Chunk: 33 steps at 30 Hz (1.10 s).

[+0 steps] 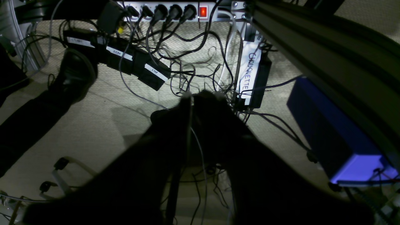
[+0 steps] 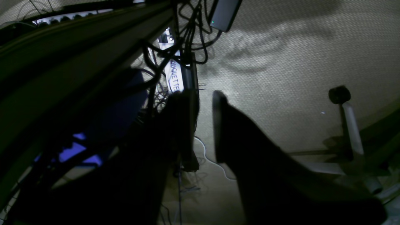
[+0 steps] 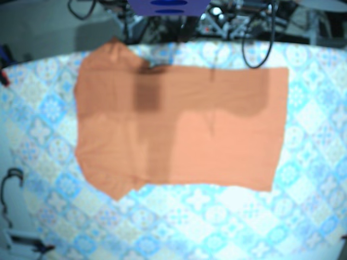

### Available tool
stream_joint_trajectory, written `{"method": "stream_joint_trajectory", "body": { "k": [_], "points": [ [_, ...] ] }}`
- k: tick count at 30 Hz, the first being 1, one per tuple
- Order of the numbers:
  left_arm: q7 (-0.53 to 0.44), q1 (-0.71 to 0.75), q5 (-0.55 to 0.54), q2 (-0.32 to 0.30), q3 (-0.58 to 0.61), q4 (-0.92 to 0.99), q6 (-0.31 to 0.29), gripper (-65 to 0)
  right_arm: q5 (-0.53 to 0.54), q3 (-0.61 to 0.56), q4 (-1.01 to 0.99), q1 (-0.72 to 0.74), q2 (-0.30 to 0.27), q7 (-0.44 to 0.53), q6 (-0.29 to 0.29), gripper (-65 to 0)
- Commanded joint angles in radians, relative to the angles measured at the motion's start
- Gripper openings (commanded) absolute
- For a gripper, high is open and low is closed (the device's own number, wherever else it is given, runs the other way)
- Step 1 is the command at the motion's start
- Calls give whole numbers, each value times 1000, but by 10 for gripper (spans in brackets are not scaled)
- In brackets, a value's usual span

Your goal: Fold the T-shirt properly

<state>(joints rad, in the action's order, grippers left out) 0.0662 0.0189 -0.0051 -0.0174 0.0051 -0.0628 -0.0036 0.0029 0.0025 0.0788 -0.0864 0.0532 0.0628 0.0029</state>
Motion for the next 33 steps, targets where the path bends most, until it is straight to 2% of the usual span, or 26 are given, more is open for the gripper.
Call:
{"method": "stream_joint_trajectory", "body": {
  "k": [1, 16, 19, 22, 26, 29, 33],
  "points": [
    [-3, 0, 0, -3, 0, -4, 0, -575, -1, -2, 0, -11, 6, 9, 1, -537],
    [-4, 2, 9, -5, 6, -4, 0, -575, -2, -2, 0, -13, 6, 9, 1, -537],
    [-4, 34, 12, -8, 8, -32, -2, -575, -2, -3, 37, -60, 6, 24, 1, -537],
    [2, 138, 69, -48, 40, -174, -2, -575, -4, -12, 157, -160, 6, 30, 1, -537],
    [2, 303, 158, -114, 146, -400, 0, -576, -4, -117, 315, -306, -6, 35, -2, -537],
    [2, 396, 161, -172, 177, -513, 0, -576, -4, -186, 402, -392, -62, 33, -4, -537],
    [-4, 485, 162, -235, 178, -599, 0, -576, -4, -209, 488, -497, -118, 36, -4, -537]
  ]
}}
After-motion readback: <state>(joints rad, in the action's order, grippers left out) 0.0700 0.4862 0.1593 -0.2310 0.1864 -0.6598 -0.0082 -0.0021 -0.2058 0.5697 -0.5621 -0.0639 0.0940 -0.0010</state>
